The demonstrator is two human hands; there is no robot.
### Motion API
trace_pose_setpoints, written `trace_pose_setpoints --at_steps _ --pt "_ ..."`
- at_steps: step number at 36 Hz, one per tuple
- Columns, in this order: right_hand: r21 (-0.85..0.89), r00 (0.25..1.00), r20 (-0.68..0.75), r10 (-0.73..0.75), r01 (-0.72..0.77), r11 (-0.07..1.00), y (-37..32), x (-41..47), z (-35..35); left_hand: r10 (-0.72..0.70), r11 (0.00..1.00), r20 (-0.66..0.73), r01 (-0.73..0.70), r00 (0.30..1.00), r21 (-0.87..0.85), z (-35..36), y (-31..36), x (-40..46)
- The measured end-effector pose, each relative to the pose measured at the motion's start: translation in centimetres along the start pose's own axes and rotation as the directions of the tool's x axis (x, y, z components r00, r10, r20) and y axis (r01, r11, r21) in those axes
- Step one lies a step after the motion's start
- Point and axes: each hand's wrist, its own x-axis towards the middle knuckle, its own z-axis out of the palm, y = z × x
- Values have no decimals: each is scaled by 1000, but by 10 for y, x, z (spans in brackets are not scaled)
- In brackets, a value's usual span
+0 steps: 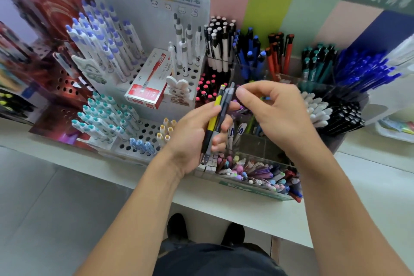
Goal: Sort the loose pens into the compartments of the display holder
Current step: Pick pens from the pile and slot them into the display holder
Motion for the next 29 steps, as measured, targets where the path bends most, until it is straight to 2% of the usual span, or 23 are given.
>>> trace_pose_setpoints --at_steps 2,6,7,9,11,14,16,19,23,29 --pt "231 993 58 99 -110 967 9 -8 -3 -7 991 41 2 999 135 5 -5 0" --pt "330 985 80 151 -169 929 30 -25 -28 2 919 -27 9 1000 395 22 -21 7" --pt "357 990 27 137 -138 924 35 -32 -39 28 894 -50 -2 998 447 26 -27 9" --pt "352 984 -164 72 -9 936 41 -49 -64 84 836 -56 -39 995 547 34 -41 11" --pt "312 933 -360 -9 129 941 48 -68 -91 116 805 -21 -81 993 588 43 -52 13" --pt "139 831 -552 -68 173 975 68 -89 -120 73 850 10 -67 997 522 60 -68 17" --pt "31 803 -591 -72 112 993 84 -98 -125 -8 887 17 -1 1000 462 71 -78 23" --pt "33 776 -630 -9 38 999 108 -106 -116 -128 920 2 118 992 375 84 -92 32" --pt "-117 806 -591 -15 -68 991 133 -104 -98 -215 948 -45 220 976 229 91 -98 36" --pt "-217 852 -520 -56 -68 974 150 -93 -85 -256 955 -30 258 966 149 86 -96 36"
